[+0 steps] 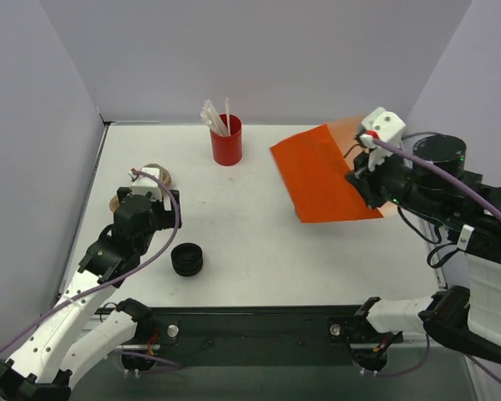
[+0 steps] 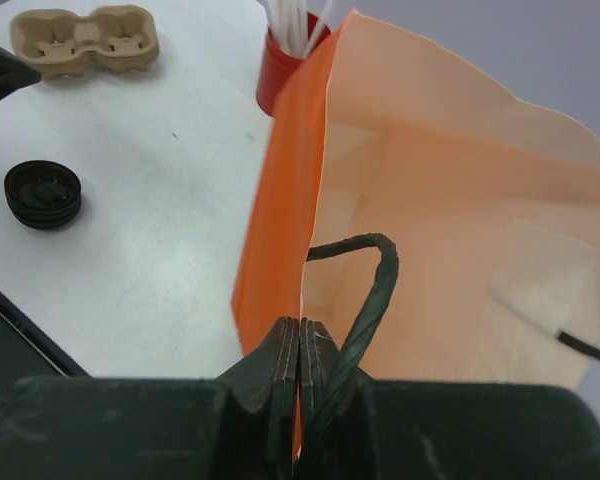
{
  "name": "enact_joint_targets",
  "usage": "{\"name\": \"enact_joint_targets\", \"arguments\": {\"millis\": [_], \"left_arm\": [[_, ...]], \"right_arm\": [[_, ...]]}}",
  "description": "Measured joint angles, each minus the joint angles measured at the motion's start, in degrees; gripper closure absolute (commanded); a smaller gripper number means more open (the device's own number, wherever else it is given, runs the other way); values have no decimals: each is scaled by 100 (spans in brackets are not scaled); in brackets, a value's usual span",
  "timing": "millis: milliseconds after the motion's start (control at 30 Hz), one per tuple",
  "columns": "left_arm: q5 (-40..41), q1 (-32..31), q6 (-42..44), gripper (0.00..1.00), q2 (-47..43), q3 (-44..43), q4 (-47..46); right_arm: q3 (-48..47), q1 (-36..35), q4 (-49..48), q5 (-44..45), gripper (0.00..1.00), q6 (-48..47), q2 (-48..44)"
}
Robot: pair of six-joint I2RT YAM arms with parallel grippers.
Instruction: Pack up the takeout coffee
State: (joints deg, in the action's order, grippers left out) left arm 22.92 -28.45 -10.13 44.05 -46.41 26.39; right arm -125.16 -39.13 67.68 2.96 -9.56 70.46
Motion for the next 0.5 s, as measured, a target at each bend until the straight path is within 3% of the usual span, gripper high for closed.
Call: {"name": "enact_joint_targets", "arguments": {"millis": [67,167,500], "left_arm": [[201,0,-17,3,-201,4,52],[442,0,-66,3,-588,-111,297],[909,0,-284,3,-1561,-1121,1202]], "right_arm": [[-321,-831,-151,317,100,-212,380],[-564,-1515,-503,531,100,-570,931],[549,-1908,-1528,59,100,-2282,2297]]}}
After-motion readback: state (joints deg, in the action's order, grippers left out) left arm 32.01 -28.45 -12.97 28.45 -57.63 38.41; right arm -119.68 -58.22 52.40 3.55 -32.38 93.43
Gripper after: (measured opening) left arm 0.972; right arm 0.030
